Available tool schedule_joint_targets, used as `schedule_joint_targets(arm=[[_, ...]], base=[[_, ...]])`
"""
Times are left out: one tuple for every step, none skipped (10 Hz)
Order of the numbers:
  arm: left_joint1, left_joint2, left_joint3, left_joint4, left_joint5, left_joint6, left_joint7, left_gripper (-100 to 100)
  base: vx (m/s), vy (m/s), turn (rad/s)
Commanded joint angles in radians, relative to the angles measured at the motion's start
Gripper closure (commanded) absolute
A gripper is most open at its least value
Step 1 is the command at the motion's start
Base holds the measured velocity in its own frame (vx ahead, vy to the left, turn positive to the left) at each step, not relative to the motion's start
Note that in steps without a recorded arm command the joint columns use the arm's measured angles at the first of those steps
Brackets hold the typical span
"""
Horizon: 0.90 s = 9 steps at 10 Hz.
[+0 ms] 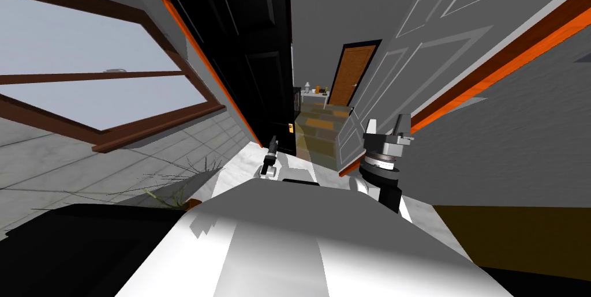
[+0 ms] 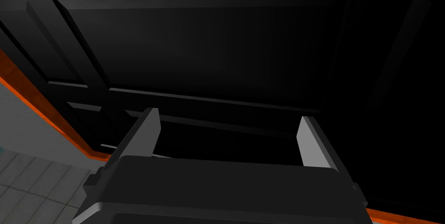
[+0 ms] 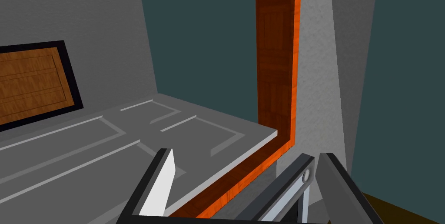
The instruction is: Push the door open
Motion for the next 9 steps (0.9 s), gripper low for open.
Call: schedule_joint_targets(arm=[[-0.018,-0.005,-0.001,0.049,0.001,-0.008,-0.001,-100],[-0.029,-0.008,-0.002,0.079,0.003,-0.012,-0.001,-100],[-0.039,-0.012,-0.003,0.105,0.003,-0.015,-0.002,-100],[-0.048,-0.016,-0.004,0.129,0.004,-0.018,-0.002,-100],[-0.058,-0.02,-0.005,0.158,0.005,-0.021,-0.002,-100],[-0.068,-0.023,-0.006,0.185,0.006,-0.025,-0.002,-100],[-0.077,-0.027,-0.006,0.209,0.007,-0.028,-0.002,-100],[-0.085,-0.032,-0.007,0.232,0.008,-0.03,-0.002,-100],[-0.094,-0.036,-0.008,0.255,0.009,-0.033,-0.003,-100]], base=[[0.031,0.076,-0.126],[0.053,0.085,-0.16],[0.062,0.082,-0.116],[0.052,0.091,-0.117],[0.061,0.11,-0.139],[0.049,0.101,-0.122],[0.04,0.094,-0.09],[0.051,0.079,-0.103],[0.064,0.084,-0.117]])
